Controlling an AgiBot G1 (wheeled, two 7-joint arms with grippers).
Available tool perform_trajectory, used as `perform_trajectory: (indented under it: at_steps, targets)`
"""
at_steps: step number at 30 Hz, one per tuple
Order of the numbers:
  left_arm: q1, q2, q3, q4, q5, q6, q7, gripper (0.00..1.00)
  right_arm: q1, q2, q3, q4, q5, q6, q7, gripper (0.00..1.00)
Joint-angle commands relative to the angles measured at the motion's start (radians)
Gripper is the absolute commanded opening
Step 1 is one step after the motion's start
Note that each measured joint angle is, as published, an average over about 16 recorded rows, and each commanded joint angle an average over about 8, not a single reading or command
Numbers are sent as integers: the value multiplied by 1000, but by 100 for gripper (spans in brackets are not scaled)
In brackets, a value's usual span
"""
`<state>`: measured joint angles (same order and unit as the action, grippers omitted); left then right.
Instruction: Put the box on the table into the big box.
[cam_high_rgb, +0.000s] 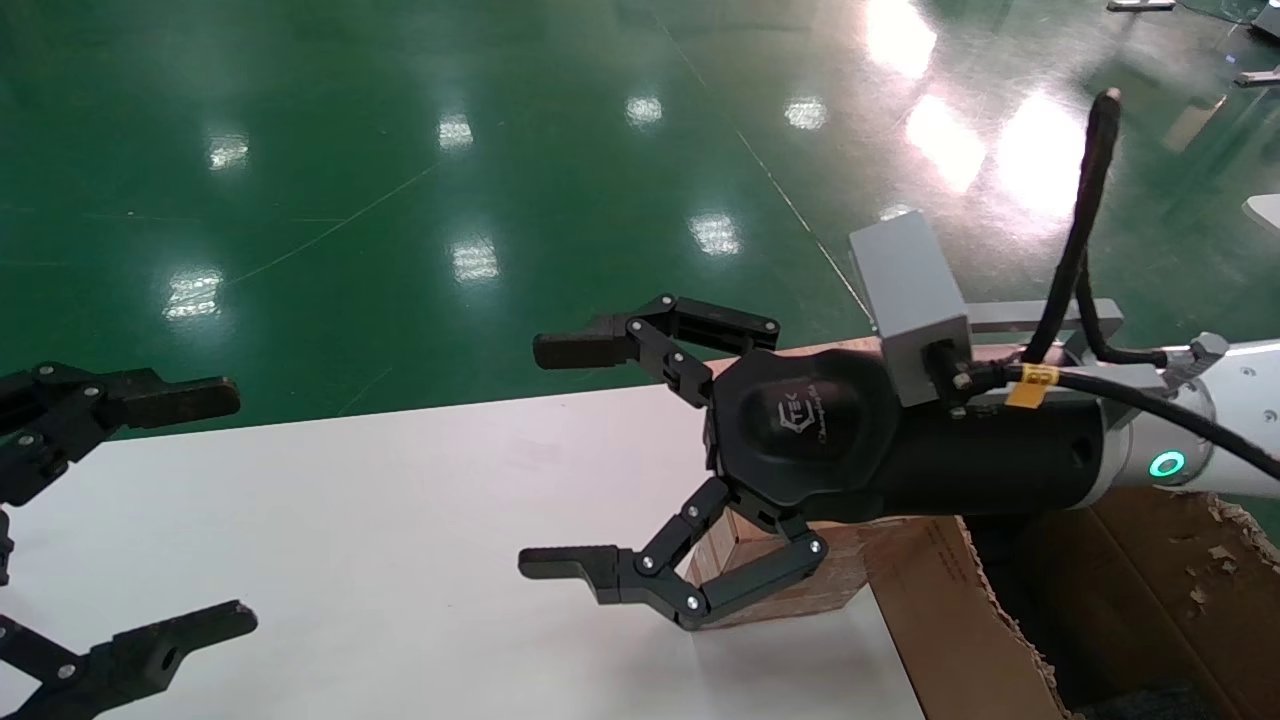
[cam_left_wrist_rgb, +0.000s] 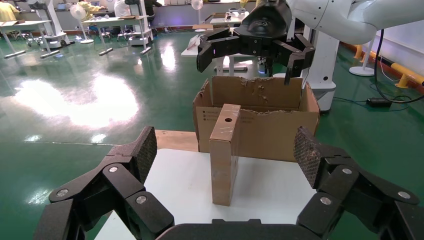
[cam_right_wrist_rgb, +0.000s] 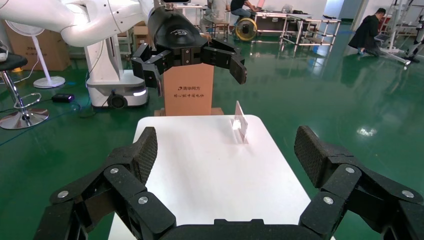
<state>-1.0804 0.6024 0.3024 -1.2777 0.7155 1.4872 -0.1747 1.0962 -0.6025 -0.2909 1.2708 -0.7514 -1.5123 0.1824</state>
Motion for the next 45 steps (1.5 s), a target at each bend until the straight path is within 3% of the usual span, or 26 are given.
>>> perform_trajectory:
  at_steps: [1, 11, 30, 37, 45]
  targets:
    - [0, 0, 0, 0, 0, 0, 0, 100, 1, 1, -1, 3, -3, 0, 1, 100]
    - [0, 0, 1, 0, 0, 0, 0, 100, 97, 52, -91, -108, -94, -77, -60, 100]
    - [-1, 0, 1, 0, -1, 0, 1, 100, 310, 70, -359, -461, -261, -71, -284, 100]
    - [-1, -1, 2, 0, -1, 0, 1, 100, 337, 73, -429, -540, -271, -76, -320, 100]
    - [-1, -1, 2, 0, -1, 0, 1, 100, 337, 96, -514, -548, -228, -79, -327, 100]
